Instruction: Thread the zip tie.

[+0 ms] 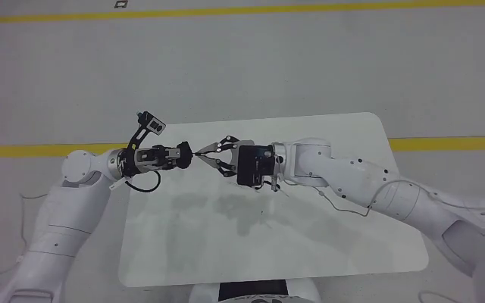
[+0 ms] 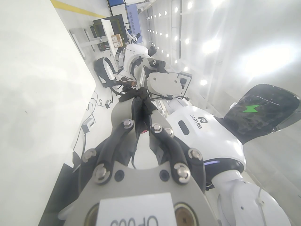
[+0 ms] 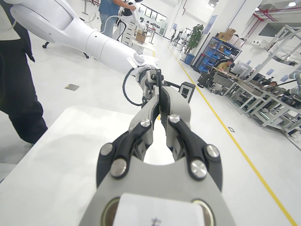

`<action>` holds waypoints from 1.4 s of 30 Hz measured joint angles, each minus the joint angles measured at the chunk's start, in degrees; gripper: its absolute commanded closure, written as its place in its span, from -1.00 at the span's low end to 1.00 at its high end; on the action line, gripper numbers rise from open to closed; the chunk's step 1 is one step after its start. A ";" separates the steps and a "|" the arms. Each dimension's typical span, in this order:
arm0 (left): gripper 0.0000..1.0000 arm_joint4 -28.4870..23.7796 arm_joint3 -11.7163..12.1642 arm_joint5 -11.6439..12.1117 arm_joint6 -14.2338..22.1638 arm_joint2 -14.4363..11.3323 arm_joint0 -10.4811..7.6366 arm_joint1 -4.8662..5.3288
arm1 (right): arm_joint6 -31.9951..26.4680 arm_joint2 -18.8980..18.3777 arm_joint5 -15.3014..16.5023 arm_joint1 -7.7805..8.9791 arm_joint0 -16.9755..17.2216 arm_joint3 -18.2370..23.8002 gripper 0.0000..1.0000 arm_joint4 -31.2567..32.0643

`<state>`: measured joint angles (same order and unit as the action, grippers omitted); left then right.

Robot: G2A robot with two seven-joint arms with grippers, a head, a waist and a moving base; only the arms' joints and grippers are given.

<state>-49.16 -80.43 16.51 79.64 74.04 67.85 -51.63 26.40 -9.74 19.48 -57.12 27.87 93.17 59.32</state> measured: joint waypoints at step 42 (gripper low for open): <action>1.00 0.00 0.00 0.00 0.00 0.00 0.00 0.00 | 1.13 0.00 0.00 0.79 -0.38 -0.33 1.00 -0.62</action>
<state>-49.16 -80.43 16.51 79.64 74.04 67.85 -51.63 27.53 -9.74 19.48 -56.34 27.49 92.84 58.69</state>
